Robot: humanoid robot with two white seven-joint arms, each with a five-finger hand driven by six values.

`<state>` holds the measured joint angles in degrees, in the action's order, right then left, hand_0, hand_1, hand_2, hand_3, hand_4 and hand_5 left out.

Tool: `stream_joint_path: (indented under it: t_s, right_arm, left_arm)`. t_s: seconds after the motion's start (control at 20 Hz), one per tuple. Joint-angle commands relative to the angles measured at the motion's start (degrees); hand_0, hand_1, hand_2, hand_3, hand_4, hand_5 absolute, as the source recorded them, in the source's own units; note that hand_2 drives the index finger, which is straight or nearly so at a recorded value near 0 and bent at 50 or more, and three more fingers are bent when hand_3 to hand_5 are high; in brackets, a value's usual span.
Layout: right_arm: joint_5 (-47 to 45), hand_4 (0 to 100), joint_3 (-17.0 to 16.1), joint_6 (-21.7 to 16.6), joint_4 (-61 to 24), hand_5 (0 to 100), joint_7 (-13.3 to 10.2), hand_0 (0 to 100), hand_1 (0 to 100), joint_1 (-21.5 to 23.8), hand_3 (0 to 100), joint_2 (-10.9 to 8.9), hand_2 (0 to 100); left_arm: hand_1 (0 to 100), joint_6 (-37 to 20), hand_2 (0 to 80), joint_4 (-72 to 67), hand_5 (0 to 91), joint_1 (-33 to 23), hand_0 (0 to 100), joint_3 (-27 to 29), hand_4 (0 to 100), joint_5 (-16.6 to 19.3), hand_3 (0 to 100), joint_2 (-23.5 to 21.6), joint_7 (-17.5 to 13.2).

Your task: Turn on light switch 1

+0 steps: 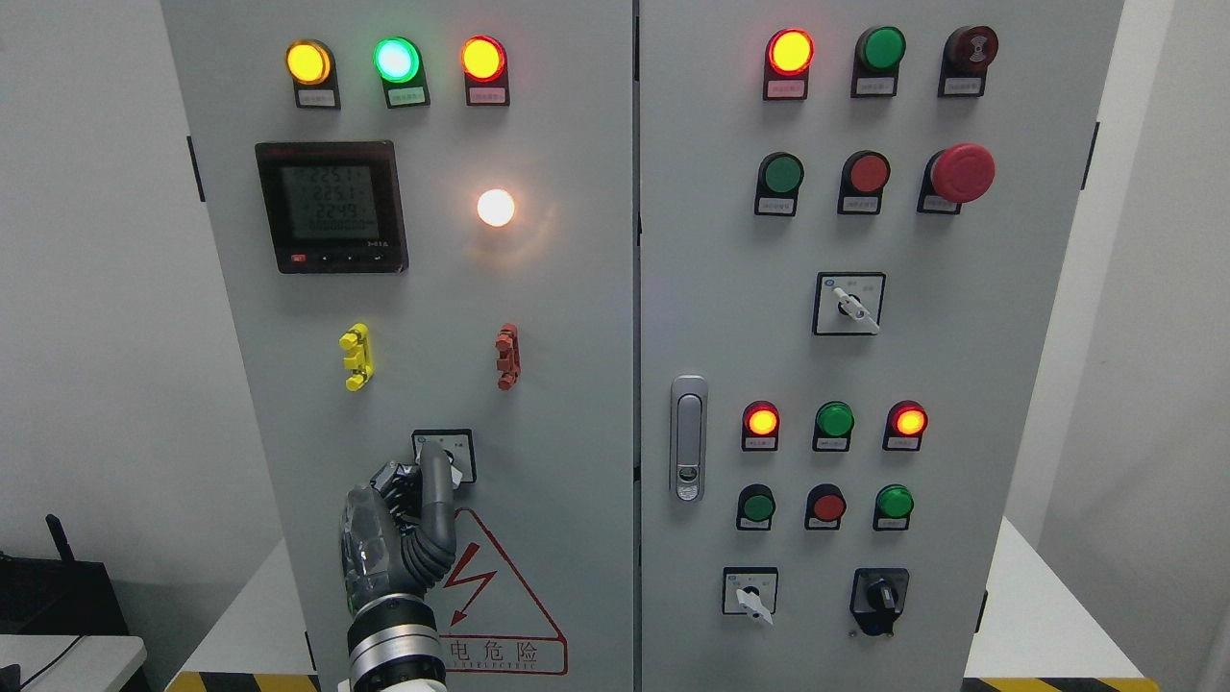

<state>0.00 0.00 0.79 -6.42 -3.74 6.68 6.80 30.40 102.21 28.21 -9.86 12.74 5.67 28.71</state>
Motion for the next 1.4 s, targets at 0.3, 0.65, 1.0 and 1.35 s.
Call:
stream_joint_path:
  t_s: [0.3,0.65,1.0,1.35]
  right_arm:
    - [-1.4,0,1.0,0.0,0.0,0,0.0,12,39,0.0,0,-0.04,0]
    - [-1.4,0,1.0,0.0,0.0,0,0.0,12,39,0.0,0,0.05,0]
    - [-1.4,0,1.0,0.0,0.0,0,0.0,12,39,0.0,0,-0.04,0]
    - [-1.4,0,1.0,0.0,0.0,0,0.0,12,39,0.0,0,-0.04,0]
  left_arm:
    - [18,0.0,63.2,0.0,75.8,-0.1,55,-0.1,85,0.0,85,0.1,0.0]
    - [19,0.0,63.3,0.0,75.7,-0.3,55,0.0,85,0.0,84,0.2,0.0]
    - [18,0.0,63.4,0.3,75.7,-0.3,50,0.0,85,0.0,84,0.2,0.0]
    - [24,0.1,63.4,0.4,75.4,-0.5,30,0.0,85,0.1,84,0.4,0.0]
